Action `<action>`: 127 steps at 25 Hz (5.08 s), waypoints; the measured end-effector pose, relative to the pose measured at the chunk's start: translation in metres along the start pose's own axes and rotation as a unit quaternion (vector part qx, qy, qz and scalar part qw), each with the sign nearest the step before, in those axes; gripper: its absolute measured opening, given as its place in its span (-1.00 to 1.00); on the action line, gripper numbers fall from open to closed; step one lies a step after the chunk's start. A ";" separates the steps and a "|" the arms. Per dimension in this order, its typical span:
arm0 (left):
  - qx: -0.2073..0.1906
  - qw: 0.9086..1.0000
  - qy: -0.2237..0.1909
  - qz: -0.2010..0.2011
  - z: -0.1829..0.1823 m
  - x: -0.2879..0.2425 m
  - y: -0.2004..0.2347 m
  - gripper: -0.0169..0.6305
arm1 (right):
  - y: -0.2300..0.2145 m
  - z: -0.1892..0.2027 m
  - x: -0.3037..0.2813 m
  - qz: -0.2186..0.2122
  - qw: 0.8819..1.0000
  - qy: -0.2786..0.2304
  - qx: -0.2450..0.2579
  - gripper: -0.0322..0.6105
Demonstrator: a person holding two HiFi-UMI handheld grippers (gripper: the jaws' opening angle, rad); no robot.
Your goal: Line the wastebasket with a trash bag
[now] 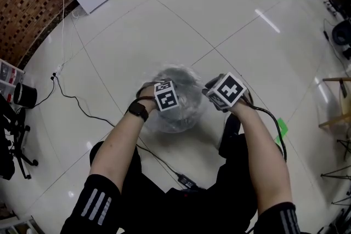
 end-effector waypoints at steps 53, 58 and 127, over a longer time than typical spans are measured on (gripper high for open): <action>0.005 0.993 -0.052 0.110 -0.014 0.016 0.003 -0.41 | -0.080 -0.002 -0.102 -0.054 0.987 -0.078 -0.134 -0.88; 0.057 0.991 -0.107 0.057 -0.008 0.053 0.052 -0.43 | -0.095 0.003 -0.100 -0.029 0.986 -0.082 -0.146 -0.88; 0.338 0.941 0.002 0.033 0.157 -0.008 0.054 -0.75 | -0.047 0.043 -0.012 -0.026 0.993 -0.090 -0.067 -0.55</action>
Point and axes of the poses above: the fingertips, and each gripper's own axes: x backward along the fingers, y to its left, z out of its underside, the point moved 1 cm from there along x, backward along the fingers
